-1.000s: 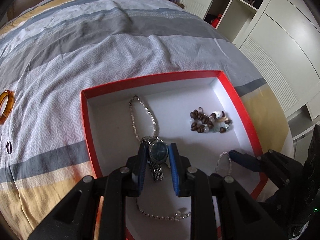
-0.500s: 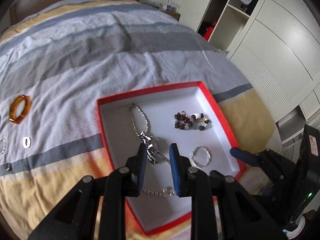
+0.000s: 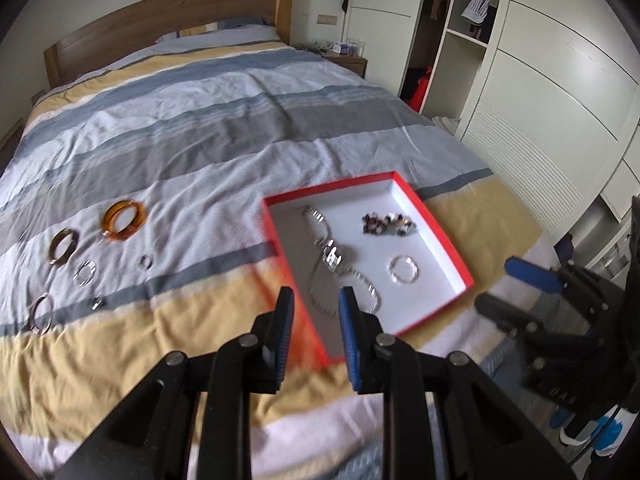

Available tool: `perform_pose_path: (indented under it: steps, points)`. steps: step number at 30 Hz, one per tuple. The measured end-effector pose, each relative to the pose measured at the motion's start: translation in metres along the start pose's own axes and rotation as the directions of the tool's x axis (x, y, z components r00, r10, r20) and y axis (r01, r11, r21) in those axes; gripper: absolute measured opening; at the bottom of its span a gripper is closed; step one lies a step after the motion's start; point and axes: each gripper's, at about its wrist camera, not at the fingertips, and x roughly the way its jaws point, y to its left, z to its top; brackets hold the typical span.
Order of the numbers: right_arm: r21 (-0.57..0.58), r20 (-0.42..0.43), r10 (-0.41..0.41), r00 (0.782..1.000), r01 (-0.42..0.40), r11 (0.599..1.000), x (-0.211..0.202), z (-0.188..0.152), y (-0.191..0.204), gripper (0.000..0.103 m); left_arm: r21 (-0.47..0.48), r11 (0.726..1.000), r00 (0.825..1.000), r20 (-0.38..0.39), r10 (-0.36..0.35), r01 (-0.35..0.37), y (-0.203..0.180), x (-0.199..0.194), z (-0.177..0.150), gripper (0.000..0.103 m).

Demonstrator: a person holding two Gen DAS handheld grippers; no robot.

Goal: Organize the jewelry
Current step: 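Open both tools to drop the watch and hoop, then withdraw, then reach the left tool to the silver bangle while the right tool approaches a silver ring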

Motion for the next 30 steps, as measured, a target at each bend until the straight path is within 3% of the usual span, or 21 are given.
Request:
perform_pose_path:
  steps: [9,12,17,23,30]
  points:
    - [-0.026,0.073,0.020,0.997,-0.018,0.999,-0.059,-0.002,0.050,0.056,-0.053,0.998,0.999,0.033,0.038,-0.037,0.032,-0.064,-0.042,0.022]
    - [-0.050,0.099,0.032,0.995,-0.027,0.998,-0.078,-0.001,0.069,0.057,-0.074,0.996,0.996,0.065,0.058,-0.053,0.046,-0.092,-0.057,0.034]
    - [-0.082,0.146,0.067,0.987,-0.055,0.995,-0.107,0.003,0.100,0.057,-0.115,0.990,0.989,0.111,0.093,-0.080,0.073,-0.130,-0.078,0.036]
    - [-0.117,0.150,0.106,0.983,-0.088,0.989,-0.112,0.005,0.130,0.057,-0.179,0.975,0.978,0.133,0.158,-0.133,0.114,-0.157,-0.107,0.037]
    - [-0.146,0.115,0.139,0.984,-0.121,0.982,-0.083,0.009,0.159,0.057,-0.262,0.944,0.966,0.109,0.235,-0.201,0.171,-0.158,-0.135,0.037]
